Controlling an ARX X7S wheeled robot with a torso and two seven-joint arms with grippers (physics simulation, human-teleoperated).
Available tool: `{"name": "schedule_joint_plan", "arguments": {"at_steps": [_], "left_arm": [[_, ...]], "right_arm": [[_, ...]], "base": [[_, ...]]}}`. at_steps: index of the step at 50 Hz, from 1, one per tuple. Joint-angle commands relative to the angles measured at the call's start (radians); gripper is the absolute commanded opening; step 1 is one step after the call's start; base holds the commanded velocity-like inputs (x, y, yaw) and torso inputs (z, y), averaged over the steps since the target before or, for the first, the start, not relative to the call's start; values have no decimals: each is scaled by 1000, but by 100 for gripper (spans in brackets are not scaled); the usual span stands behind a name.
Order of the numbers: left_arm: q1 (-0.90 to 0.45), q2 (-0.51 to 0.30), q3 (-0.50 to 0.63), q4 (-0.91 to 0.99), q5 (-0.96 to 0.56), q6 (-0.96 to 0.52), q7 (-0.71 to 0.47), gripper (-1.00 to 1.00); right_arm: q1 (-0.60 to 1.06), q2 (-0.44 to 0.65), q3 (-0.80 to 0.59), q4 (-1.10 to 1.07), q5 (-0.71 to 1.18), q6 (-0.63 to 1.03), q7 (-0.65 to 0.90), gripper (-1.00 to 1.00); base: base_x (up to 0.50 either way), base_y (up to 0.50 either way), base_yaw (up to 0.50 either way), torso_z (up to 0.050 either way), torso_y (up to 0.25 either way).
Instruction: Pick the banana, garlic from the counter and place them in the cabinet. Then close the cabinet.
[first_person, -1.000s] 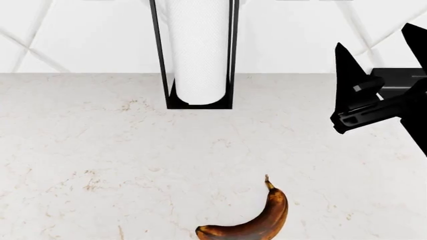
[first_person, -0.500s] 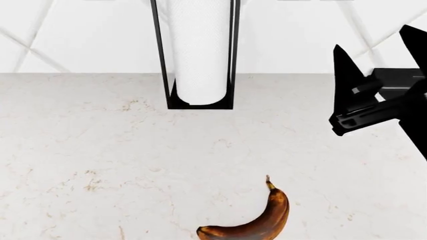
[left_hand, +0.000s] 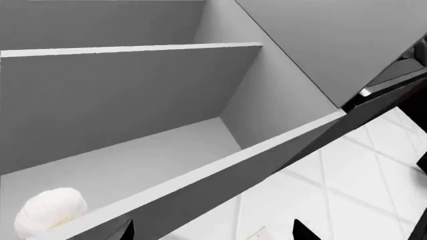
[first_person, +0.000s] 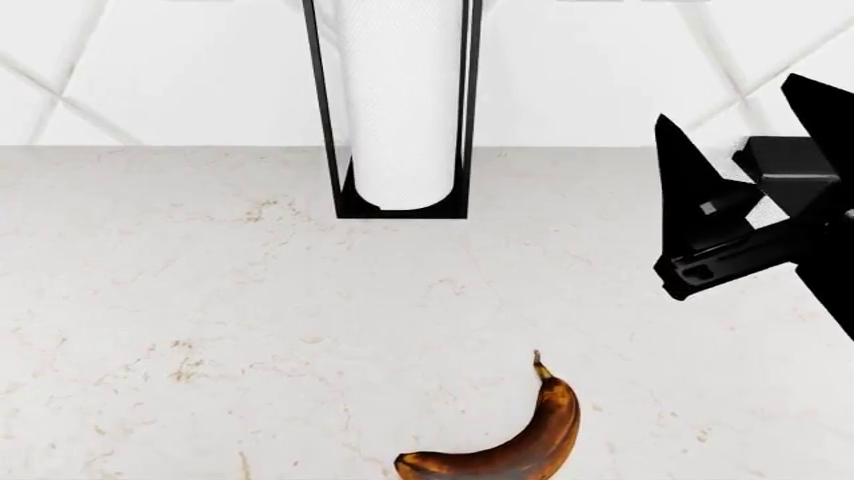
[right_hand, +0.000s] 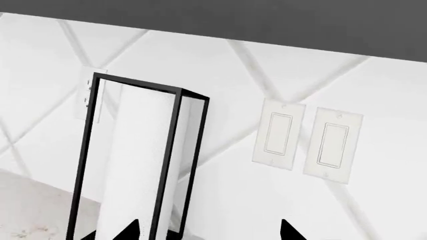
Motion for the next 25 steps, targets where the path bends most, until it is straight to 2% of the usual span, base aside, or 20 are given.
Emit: {"name": "schedule_joint_plan", "arguments": {"at_steps": [1,12,25], "left_arm": [[216,-49,-23,107,10,35,24,100],[419,-91,2,143,145,23,97,100],[526,-130,10,115,238,2,36,100]], "right_arm": [[8,47,-13,-25,93,7,-25,100],[21,78,21,-36,156,-14,-23,100],[8,42,107,-96,60,-68,-27,100]], "base": [[0,0,0,0,0],[0,0,0,0,0],[0,0,0,0,0]]}}
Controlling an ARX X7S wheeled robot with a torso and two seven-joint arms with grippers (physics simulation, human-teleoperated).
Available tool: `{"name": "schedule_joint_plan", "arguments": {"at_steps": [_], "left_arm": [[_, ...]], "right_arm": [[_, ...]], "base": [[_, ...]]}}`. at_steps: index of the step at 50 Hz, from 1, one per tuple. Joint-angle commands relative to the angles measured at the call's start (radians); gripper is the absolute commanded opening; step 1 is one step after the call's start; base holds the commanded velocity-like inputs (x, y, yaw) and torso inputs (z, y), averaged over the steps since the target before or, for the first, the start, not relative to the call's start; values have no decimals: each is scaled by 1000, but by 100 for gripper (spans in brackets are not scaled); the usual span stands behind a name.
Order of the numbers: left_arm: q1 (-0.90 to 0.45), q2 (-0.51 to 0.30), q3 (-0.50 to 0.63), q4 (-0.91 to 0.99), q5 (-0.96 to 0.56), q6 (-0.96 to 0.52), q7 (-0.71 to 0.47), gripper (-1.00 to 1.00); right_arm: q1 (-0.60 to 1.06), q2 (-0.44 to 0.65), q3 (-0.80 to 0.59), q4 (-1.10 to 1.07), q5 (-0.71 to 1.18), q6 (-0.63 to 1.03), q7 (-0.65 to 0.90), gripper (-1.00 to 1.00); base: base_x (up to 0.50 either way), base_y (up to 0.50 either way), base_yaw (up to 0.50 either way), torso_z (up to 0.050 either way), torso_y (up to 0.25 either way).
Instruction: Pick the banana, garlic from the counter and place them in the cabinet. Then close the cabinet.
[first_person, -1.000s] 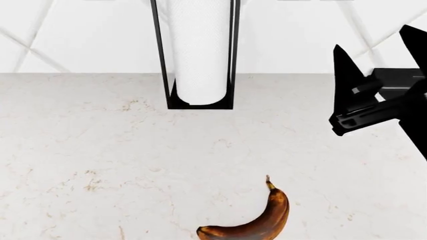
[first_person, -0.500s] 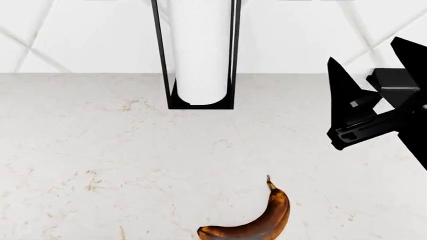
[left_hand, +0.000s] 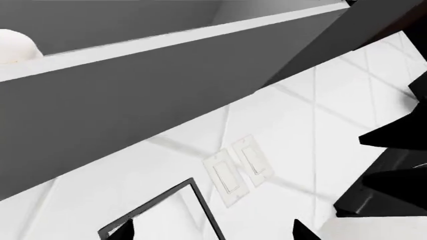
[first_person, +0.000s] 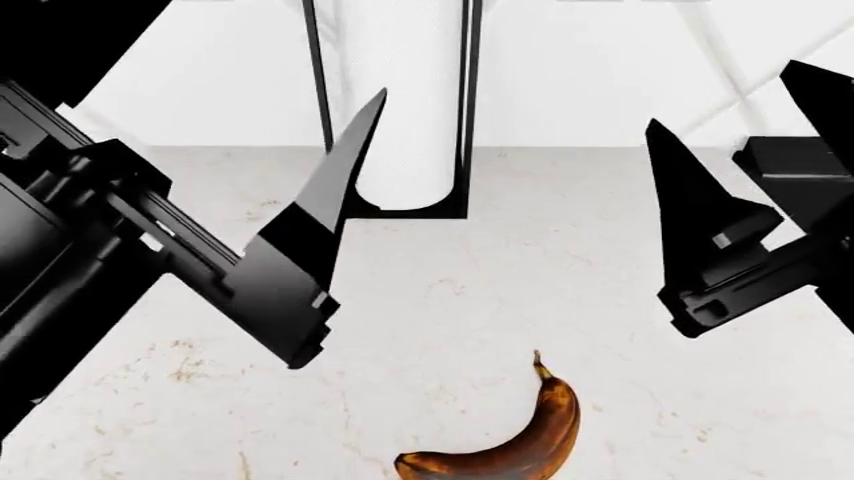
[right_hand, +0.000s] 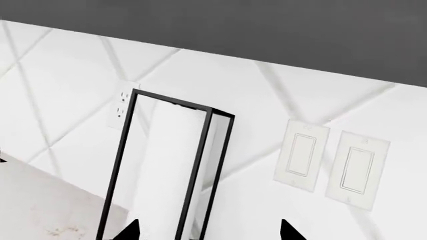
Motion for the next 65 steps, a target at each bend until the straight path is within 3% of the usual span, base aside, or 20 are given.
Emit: {"name": "schedule_joint_plan", "arguments": {"at_steps": [1,13,20,36,45,56,65], "left_arm": [[112,-31,1,-5,78,-5,-25,100],[115,-33,5,-5,86,0,-30,100],[140,-17,-28,13,66,43,-83,100],[97,-15,5,6,41,31,-39,100],[107,-25,4,-1,43,37,-31,100],[130,-48,-3,-9,43,40,-42,100],[138,-50,3,-8,49,40,-45,100]], "right_arm": [[-5,-18,63,-46,-52,-40,-4,100],[-2,-19,56,-46,-61,-44,-11,100],[308,-5,-216,60,-249,1,-325,100],[850,40,-774,345,-522,212,-1048,100],[1029,77,-1063,404,-731,154,-1447,100],[1083,133,-1161,336,-789,0,-1715,100],[1070,134,-1192,314,-811,-57,-1760,100]], "base": [[0,0,0,0,0],[0,0,0,0,0],[0,0,0,0,0],[0,0,0,0,0],[0,0,0,0,0],[0,0,0,0,0],[0,0,0,0,0]]}}
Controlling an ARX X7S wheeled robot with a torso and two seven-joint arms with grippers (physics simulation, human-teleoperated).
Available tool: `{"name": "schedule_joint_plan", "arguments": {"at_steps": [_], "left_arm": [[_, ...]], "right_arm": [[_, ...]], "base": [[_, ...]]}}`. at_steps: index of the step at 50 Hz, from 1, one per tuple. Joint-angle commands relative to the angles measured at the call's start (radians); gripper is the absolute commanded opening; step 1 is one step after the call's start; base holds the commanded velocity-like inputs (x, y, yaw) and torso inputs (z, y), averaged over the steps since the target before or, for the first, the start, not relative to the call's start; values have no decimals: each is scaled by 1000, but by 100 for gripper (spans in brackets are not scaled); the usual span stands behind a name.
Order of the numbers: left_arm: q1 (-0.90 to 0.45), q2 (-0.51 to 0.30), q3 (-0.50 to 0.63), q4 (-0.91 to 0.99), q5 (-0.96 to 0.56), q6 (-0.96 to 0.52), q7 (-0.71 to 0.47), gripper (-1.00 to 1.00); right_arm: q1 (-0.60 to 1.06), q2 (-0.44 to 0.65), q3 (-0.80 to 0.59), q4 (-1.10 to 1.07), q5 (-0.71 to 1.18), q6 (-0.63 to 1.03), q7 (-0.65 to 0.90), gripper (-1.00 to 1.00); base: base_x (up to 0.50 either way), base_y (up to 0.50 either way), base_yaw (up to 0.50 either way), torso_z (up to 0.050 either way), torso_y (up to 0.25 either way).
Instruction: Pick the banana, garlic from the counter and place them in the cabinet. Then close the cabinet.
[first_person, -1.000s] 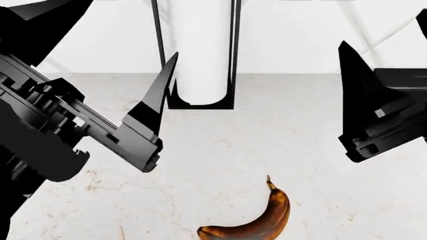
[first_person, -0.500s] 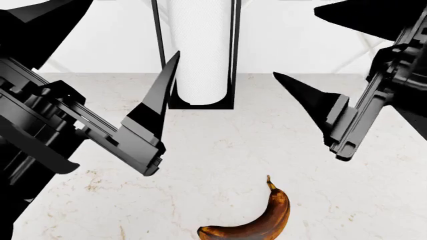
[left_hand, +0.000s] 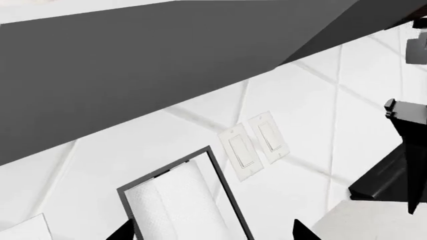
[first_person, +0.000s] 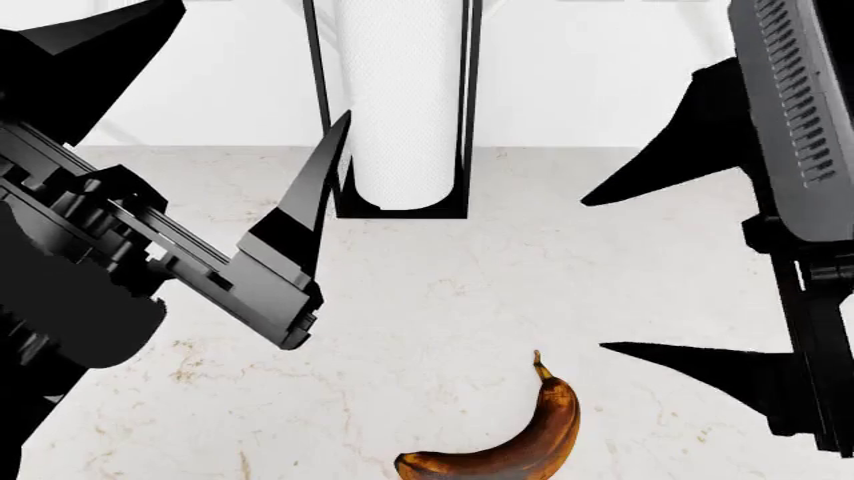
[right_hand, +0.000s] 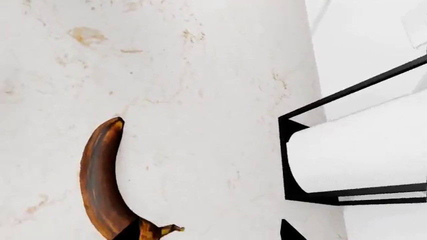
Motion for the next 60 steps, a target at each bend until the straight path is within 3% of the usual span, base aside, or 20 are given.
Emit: {"name": "schedule_joint_plan", "arguments": {"at_steps": [1,18,60], "left_arm": [[15,-7,4,-3,8,4,0,100],[29,-5,19,0,19,8,0,100],[45,-18,23,-8,25,30,1,100]], "right_arm": [[28,17,-84,-20,-50,-81,-140,100],[-55,-25,-97,-28,-40,-126,-60,100],[-66,-113,-320,-27,-218,-125,-150,100]], "base": [[0,0,0,0,0],[0,0,0,0,0],[0,0,0,0,0]]}}
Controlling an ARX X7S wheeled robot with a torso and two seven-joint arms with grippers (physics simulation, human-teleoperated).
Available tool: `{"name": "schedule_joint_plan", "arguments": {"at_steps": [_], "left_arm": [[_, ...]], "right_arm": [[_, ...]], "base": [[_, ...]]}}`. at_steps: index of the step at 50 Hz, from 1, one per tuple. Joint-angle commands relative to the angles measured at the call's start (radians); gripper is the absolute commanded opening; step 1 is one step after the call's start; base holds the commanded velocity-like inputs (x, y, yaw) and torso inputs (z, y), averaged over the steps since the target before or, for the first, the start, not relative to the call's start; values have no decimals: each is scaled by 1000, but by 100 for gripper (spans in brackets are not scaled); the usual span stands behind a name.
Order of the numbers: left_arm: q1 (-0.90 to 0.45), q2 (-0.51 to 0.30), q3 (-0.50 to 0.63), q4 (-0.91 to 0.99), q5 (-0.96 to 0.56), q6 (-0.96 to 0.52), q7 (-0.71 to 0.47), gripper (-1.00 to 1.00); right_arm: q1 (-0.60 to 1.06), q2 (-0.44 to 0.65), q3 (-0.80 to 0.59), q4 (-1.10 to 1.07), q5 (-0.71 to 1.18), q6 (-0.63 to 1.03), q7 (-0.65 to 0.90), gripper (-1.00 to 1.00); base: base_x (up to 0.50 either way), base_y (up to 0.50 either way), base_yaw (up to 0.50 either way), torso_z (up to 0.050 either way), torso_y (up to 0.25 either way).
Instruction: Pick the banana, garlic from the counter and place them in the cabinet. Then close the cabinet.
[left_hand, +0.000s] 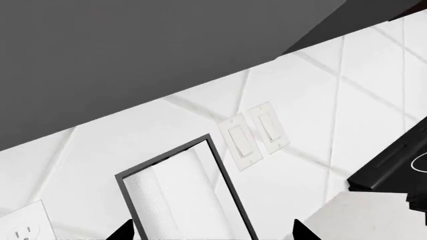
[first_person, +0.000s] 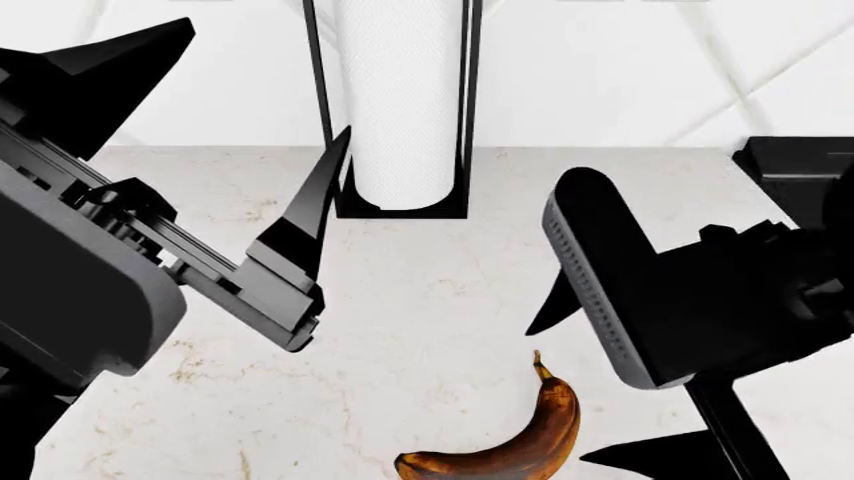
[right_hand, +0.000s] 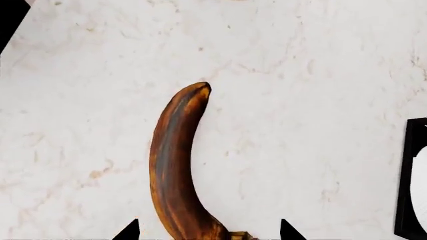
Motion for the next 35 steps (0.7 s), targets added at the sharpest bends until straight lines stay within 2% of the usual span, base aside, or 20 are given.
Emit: {"name": "schedule_joint_plan", "arguments": {"at_steps": [1,35], "left_arm": [[7,-5,-1,0,-1,8,0,100],[21,-5,11,-7,16,24,6,100]], "right_arm": [[-1,-31,-57,23,-53,-1,-12,100],[-28,-105,-176,75,-131,-23,-15,100]], "base": [[0,0,0,0,0],[0,0,0,0,0]]}}
